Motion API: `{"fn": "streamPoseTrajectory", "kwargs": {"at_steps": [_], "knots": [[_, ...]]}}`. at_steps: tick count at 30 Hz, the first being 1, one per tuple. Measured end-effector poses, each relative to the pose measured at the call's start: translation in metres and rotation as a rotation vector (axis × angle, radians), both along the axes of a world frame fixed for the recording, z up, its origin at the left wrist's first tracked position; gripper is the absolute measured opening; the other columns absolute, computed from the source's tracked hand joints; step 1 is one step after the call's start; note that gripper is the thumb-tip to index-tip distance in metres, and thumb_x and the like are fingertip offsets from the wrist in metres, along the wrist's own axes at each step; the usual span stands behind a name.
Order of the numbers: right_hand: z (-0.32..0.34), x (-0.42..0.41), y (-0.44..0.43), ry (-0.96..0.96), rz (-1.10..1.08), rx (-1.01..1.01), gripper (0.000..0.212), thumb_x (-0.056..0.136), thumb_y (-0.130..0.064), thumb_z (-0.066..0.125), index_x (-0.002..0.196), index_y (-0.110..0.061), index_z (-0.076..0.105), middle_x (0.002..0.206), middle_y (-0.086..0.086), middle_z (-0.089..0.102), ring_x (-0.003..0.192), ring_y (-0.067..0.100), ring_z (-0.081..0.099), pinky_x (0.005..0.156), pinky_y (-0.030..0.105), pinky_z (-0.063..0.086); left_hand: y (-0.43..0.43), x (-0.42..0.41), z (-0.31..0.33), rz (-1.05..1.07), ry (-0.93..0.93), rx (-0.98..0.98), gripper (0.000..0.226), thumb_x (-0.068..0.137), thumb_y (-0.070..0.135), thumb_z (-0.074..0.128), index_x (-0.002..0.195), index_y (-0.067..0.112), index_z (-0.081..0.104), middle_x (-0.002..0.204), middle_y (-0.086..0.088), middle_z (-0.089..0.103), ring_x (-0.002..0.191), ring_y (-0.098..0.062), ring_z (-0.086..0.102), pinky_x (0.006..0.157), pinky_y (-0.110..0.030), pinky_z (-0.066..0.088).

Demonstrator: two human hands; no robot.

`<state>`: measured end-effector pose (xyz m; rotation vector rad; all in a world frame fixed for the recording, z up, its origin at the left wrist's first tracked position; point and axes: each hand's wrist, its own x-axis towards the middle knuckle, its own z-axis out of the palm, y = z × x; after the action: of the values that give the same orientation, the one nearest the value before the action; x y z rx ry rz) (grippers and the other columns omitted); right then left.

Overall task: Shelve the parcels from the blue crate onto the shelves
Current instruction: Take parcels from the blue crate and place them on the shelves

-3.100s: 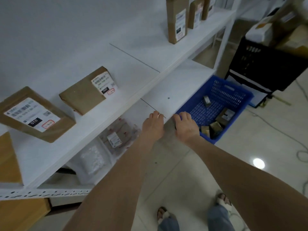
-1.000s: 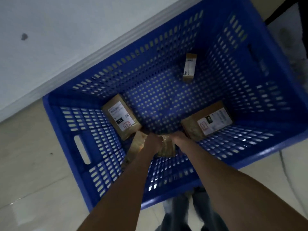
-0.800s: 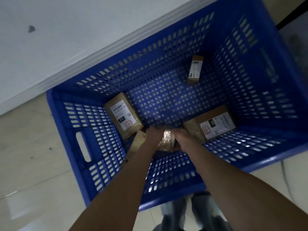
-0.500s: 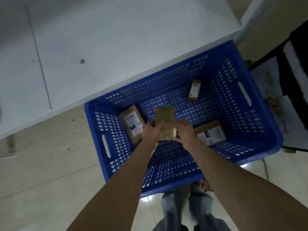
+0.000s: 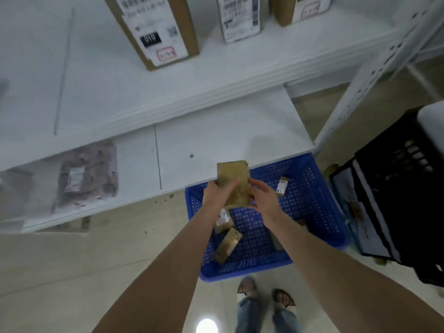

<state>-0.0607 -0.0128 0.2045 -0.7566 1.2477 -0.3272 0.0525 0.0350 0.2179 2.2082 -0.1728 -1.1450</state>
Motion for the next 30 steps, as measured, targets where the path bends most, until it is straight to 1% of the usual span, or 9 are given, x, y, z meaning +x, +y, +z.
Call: {"fn": "streamPoseTrajectory", "kwargs": {"at_steps": [4,9,12,15,18,21,23,26,30], "knots": [[0.067,0.008,-0.001,-0.002,0.092,-0.120,0.025,0.097,-0.015,0.048,0.104,-0.016,0.072,0.107,0.012,0.070,0.097,0.026,0.066,0.071,0.032,0.056,0.006,0.000,0.062,0.048,0.014,-0.036,0.097,0.064,0.060,0.076,0.137,0.007,0.040,0.130,-0.009,0.053,0.115,-0.027,0.054,0.096,-0.038,0.047],[0.134,0.006,0.005,-0.017,0.174,-0.228,0.014,0.092,-0.020,0.058,0.084,-0.023,0.070,0.102,0.006,0.071,0.090,0.018,0.066,0.071,0.027,0.056,0.018,0.010,0.086,0.067,-0.029,-0.109,0.124,0.023,0.067,0.078,0.131,0.015,0.045,0.121,-0.004,0.059,0.107,-0.022,0.059,0.092,-0.041,0.052],[0.163,0.002,0.002,-0.001,0.248,-0.300,0.014,0.092,-0.021,0.059,0.095,-0.017,0.072,0.101,0.003,0.070,0.081,0.009,0.062,0.062,0.019,0.046,0.031,0.005,0.142,0.075,0.006,-0.173,0.091,0.048,0.047,0.079,0.127,0.012,0.051,0.113,-0.006,0.065,0.100,-0.022,0.064,0.088,-0.039,0.055],[0.184,-0.004,-0.010,0.061,0.257,-0.420,0.028,0.092,-0.015,0.059,0.119,-0.011,0.064,0.119,0.007,0.063,0.094,0.012,0.056,0.082,0.023,0.042,0.045,0.002,0.187,0.051,0.071,-0.216,0.038,0.081,0.025,0.067,0.115,0.008,0.057,0.095,-0.004,0.068,0.080,-0.014,0.066,0.065,-0.025,0.054],[0.207,-0.007,-0.017,0.017,0.287,-0.339,0.056,0.089,-0.022,0.067,0.139,-0.014,0.045,0.137,0.009,0.048,0.114,0.020,0.048,0.098,0.034,0.040,0.053,0.004,0.218,0.045,0.112,-0.273,0.019,0.088,0.020,0.060,0.102,0.009,0.058,0.069,0.001,0.059,0.055,-0.007,0.054,0.047,-0.018,0.042],[0.228,-0.007,-0.016,-0.070,0.373,-0.122,0.079,0.080,-0.042,0.074,0.146,-0.022,0.034,0.143,0.006,0.044,0.128,0.028,0.042,0.103,0.046,0.038,0.059,0.004,0.241,0.041,0.135,-0.338,0.013,0.087,0.022,0.059,0.095,0.012,0.061,0.078,-0.003,0.059,0.066,-0.015,0.050,0.060,-0.024,0.041],[0.241,-0.011,-0.012,-0.114,0.469,-0.023,0.075,0.075,-0.048,0.076,0.138,-0.023,0.043,0.133,0.006,0.052,0.123,0.030,0.047,0.101,0.049,0.040,0.064,0.005,0.253,0.033,0.144,-0.385,0.014,0.087,0.023,0.058,0.096,0.013,0.062,0.086,-0.006,0.062,0.079,-0.020,0.054,0.070,-0.030,0.044],[0.255,-0.015,-0.007,-0.219,0.538,0.015,0.038,0.084,-0.032,0.071,0.117,-0.018,0.057,0.111,0.009,0.063,0.108,0.030,0.060,0.100,0.051,0.045,0.069,0.003,0.267,0.033,0.167,-0.434,0.021,0.089,0.023,0.055,0.106,0.012,0.061,0.092,-0.004,0.065,0.087,-0.021,0.058,0.071,-0.031,0.048],[0.267,-0.015,-0.009,-0.216,0.515,-0.132,0.051,0.082,-0.022,0.073,0.129,-0.022,0.051,0.112,0.008,0.066,0.105,0.026,0.060,0.098,0.047,0.046,0.071,0.006,0.280,0.050,0.110,-0.453,0.050,0.087,0.024,0.061,0.133,0.014,0.046,0.121,-0.007,0.059,0.115,-0.026,0.054,0.095,-0.042,0.039]]}}
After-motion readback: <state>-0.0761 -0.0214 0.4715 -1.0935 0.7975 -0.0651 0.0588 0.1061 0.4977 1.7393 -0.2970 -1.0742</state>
